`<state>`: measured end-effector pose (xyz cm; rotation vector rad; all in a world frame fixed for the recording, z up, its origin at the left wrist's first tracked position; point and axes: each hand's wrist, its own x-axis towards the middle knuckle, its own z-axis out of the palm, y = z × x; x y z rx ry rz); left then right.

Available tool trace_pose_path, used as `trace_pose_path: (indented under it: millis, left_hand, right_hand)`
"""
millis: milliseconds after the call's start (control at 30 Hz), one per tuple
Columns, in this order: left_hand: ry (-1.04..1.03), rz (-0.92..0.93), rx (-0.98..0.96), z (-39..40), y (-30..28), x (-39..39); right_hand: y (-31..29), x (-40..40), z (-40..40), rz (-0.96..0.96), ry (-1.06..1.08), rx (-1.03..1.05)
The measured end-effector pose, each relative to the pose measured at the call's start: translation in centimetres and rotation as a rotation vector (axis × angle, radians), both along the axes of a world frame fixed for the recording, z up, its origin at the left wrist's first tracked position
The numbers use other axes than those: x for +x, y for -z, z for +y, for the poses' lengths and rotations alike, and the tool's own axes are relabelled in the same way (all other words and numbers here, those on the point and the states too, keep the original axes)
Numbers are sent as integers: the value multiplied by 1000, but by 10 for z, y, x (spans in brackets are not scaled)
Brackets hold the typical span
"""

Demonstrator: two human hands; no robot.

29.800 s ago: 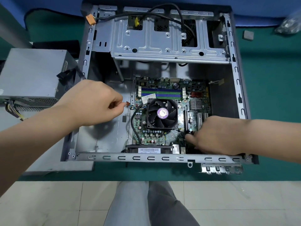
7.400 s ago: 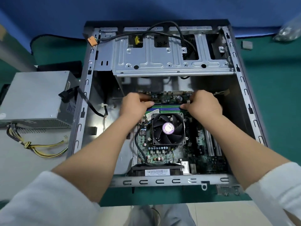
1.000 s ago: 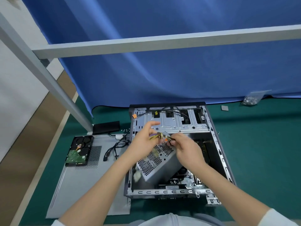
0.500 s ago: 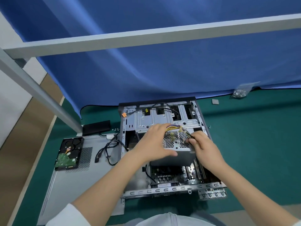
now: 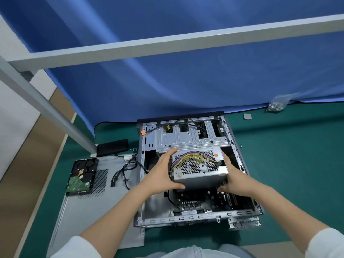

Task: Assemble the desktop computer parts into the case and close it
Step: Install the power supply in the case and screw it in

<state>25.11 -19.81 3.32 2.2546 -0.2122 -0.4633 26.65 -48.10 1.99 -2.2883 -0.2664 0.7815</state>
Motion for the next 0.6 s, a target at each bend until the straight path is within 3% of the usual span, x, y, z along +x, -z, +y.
trace_pose_path:
  millis: [200,333,500,600]
  left_hand:
    - [-172,41,-146,-11,-2,3]
    - [-313,72,-276,-3,-2,-4]
    - [-483,109,-571,2,-17,-19]
    - [-515,199,-848,2,-36,-16]
  right_hand:
    - [-3,16,11,67,94,124]
    - [-34,26,15,8,129,154]
    - [-64,16,25,-111,406,505]
    - [-63,1,36,45,652,883]
